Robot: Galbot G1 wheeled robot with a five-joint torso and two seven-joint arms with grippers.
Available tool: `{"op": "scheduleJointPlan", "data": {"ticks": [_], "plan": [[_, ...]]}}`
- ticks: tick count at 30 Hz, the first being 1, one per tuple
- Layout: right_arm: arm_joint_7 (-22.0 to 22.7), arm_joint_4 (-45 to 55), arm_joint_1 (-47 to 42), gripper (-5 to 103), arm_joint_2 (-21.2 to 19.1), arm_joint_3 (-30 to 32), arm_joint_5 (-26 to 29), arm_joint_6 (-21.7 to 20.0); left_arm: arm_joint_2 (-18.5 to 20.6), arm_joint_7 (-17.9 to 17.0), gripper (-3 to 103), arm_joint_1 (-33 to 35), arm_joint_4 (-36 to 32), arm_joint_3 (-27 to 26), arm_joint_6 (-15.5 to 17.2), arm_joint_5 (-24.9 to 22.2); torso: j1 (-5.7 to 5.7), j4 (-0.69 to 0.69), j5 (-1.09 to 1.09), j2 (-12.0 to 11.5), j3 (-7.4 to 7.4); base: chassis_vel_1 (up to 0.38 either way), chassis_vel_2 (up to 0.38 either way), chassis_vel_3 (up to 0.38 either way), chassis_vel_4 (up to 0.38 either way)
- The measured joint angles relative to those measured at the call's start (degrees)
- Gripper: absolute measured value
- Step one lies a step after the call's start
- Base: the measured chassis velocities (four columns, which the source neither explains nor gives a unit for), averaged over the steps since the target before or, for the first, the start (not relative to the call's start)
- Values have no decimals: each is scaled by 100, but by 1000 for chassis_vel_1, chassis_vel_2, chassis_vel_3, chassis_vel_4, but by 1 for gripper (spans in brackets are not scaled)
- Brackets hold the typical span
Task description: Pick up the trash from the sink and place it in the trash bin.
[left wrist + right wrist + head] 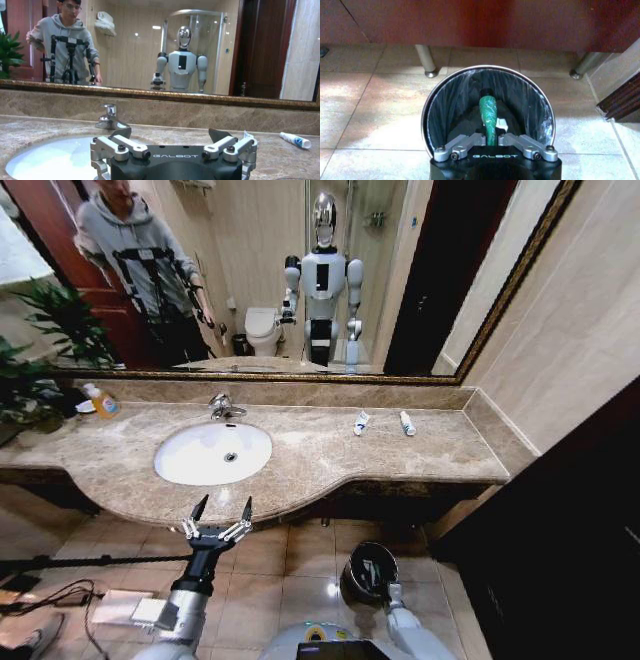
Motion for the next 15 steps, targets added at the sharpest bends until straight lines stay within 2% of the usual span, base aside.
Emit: {"op": "scheduleJointPlan", "data": {"ticks": [1, 3, 6, 7, 9, 10, 11, 12, 14, 15], "plan": [[-11, -46, 23, 6, 4, 10, -8, -2, 0, 0, 100, 0, 0, 0, 0, 0, 0, 0, 0, 0, 0, 0, 0, 0, 0], [-19, -66, 32, 8, 9, 15, -10, -5, 0, 0, 100, 0, 0, 0, 0, 0, 0, 0, 0, 0, 0, 0, 0, 0, 0], [-23, -44, 11, 24, 34, 19, -10, -10, 0, 0, 100, 0, 0, 0, 0, 0, 0, 0, 0, 0, 0, 0, 0, 0, 0], [-23, -44, 11, 24, 34, 19, -10, -10, 0, 0, 100, 0, 0, 0, 0, 0, 0, 0, 0, 0, 0, 0, 0, 0, 0], [-24, -30, -7, 35, 60, 22, -10, -18, 0, 0, 100, 0, 0, 0, 0, 0, 0, 0, 0, 0, 0, 0, 0, 0, 0], [-24, -19, -14, 35, 72, 23, -10, -19, 0, 0, 100, 0, 0, 0, 0, 0, 0, 0, 0, 0, 0, 0, 0, 0, 0], [-24, -5, -25, 41, 83, 23, -10, -20, 1, 0, 100, 0, 0, 0, 0, 0, 0, 0, 0, 0, 0, 0, 0, 0, 0], [-24, -5, -25, 41, 83, 23, -10, -20, 1, 0, 100, 0, 0, 0, 0, 0, 0, 0, 0, 0, 0, 0, 0, 0, 0], [-24, 14, -48, 51, 97, 20, -22, -23, 0, 0, 100, 0, 0, 0, 0, 0, 0, 0, 0, 0, 0, 0, 0, 0, 0], [-24, 14, -48, 51, 97, 20, -22, -23, 0, 0, 100, 0, 0, 0, 0, 0, 0, 0, 0, 0, 0, 0, 0, 0, 0]]}}
